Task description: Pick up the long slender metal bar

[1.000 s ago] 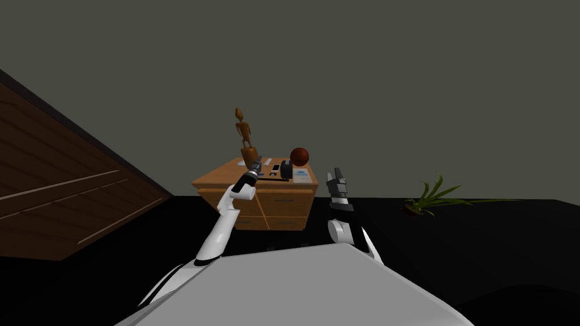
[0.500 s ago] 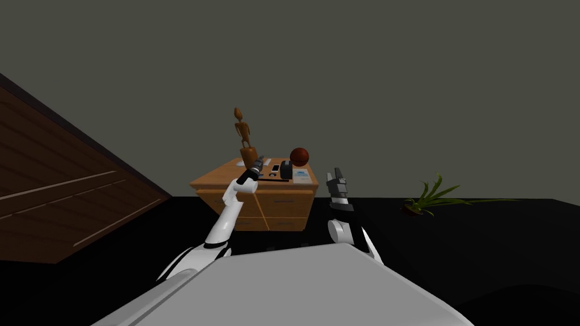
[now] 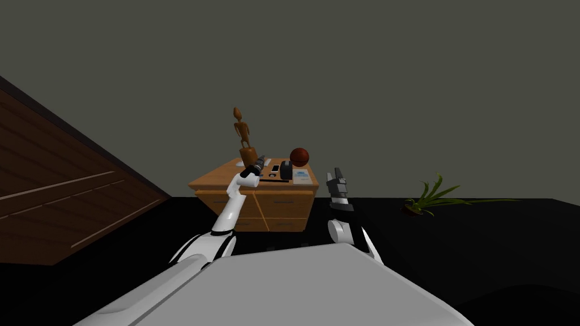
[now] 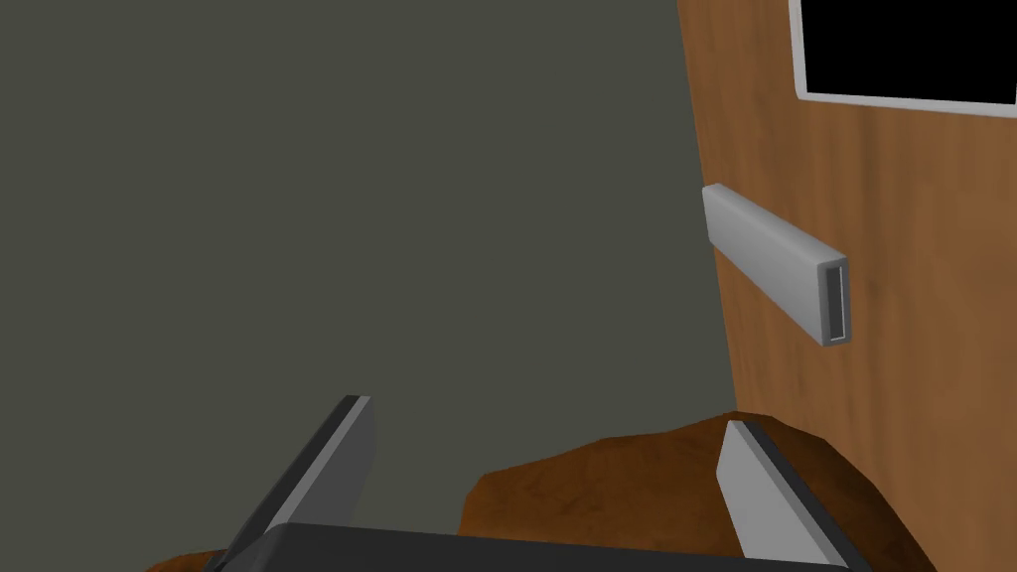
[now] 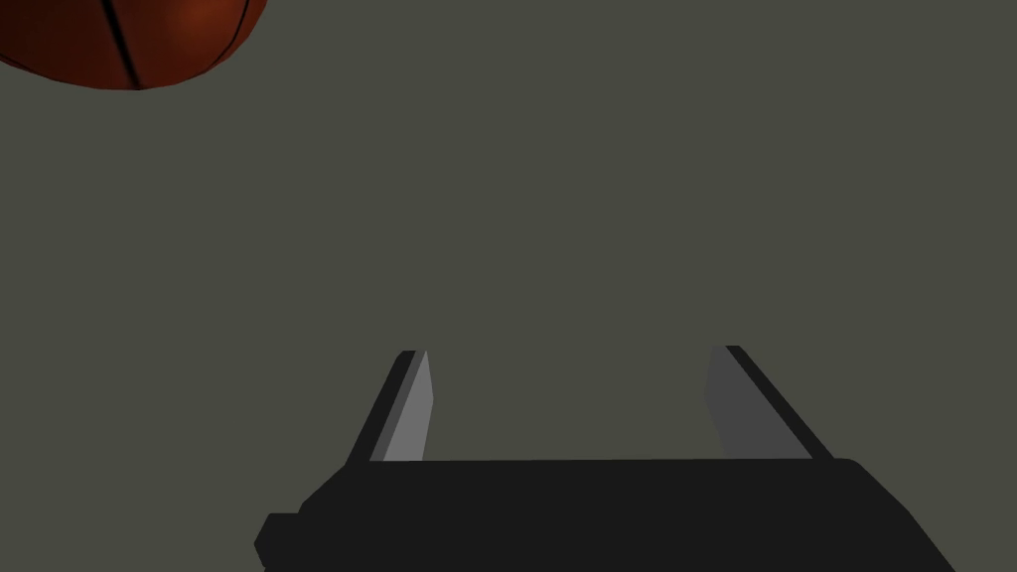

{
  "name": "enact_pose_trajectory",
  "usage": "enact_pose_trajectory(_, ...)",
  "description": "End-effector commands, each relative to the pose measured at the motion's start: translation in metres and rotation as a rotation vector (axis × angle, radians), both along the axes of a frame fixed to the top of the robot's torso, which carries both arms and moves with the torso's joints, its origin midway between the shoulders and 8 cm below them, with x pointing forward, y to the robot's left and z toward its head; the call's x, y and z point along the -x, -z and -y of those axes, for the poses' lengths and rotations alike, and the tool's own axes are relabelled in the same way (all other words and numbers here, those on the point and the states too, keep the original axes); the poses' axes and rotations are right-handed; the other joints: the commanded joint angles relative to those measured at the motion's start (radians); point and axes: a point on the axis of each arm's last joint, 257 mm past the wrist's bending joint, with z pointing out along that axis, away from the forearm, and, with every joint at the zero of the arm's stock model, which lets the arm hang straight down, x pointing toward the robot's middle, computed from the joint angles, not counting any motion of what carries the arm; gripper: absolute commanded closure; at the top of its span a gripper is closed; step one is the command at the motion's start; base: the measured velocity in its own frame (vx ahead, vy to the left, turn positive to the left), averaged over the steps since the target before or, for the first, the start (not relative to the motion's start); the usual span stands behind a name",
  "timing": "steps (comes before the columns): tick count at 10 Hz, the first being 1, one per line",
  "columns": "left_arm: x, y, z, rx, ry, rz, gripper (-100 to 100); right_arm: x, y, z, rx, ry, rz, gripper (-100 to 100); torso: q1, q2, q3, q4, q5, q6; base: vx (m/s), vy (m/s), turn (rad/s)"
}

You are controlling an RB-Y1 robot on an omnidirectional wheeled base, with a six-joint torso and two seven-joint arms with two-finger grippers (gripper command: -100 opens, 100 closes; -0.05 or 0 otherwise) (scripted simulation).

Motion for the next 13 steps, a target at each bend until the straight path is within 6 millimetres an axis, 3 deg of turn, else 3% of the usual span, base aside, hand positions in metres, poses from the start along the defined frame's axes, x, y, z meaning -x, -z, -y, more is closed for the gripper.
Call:
enact_pose_trajectory(1, -0.008, 0.005, 0.002, -0.002, -0.007, -0.044, -100, 0.000, 0.000, 0.000, 0.000, 0.000, 0.000, 0, 0.000, 0.000, 0.000, 0.000, 0.000, 0.000, 0.016, 0.000, -0.002)
enact_pose_trajectory(13, -0.042, 0.035, 0.017, 0.004, -0.050, -0.342, -100, 0.000, 0.000, 0.000, 0.000, 0.000, 0.000, 0, 0.000, 0.001, 0.000, 0.000, 0.000, 0.000, 0.010, 0.002, 0.004)
